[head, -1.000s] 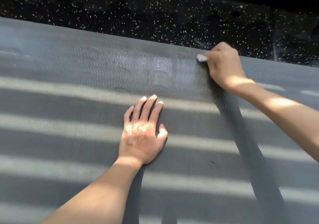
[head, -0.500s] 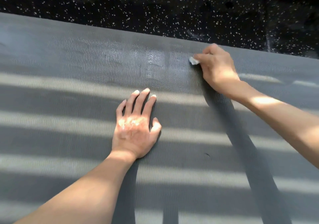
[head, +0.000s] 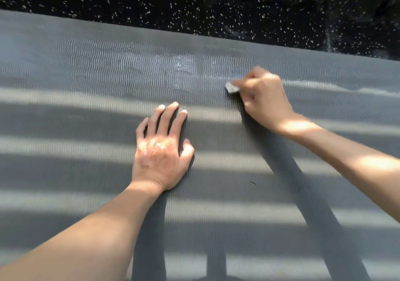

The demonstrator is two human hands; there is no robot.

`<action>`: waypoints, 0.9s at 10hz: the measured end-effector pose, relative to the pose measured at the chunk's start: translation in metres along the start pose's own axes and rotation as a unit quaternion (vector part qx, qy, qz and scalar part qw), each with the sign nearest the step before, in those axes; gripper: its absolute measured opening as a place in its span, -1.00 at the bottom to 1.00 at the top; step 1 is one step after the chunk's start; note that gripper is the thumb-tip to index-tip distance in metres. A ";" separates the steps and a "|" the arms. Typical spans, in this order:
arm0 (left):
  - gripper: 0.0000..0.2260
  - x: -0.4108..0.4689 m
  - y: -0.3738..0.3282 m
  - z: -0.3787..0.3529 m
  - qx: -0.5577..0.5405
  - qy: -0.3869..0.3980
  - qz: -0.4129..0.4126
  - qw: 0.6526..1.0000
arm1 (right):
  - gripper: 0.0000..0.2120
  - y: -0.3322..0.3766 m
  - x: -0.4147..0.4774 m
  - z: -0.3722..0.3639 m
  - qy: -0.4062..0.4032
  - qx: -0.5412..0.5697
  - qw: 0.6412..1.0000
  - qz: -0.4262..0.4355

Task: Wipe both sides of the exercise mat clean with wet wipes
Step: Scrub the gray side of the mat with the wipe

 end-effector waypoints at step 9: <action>-0.47 0.000 0.000 0.002 -0.001 0.005 0.000 1.000 | -0.61 0.055 -0.077 -0.008 0.116 0.067 0.990 0.055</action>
Point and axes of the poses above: each hand's wrist, its own x-axis towards the middle knuckle, its own z-axis out of the back of the hand, y = z × x, the point moved 5 cm from there along x, towards the middle knuckle, and after that the axes turned 11 degrees about z, right-handed, at the moved point
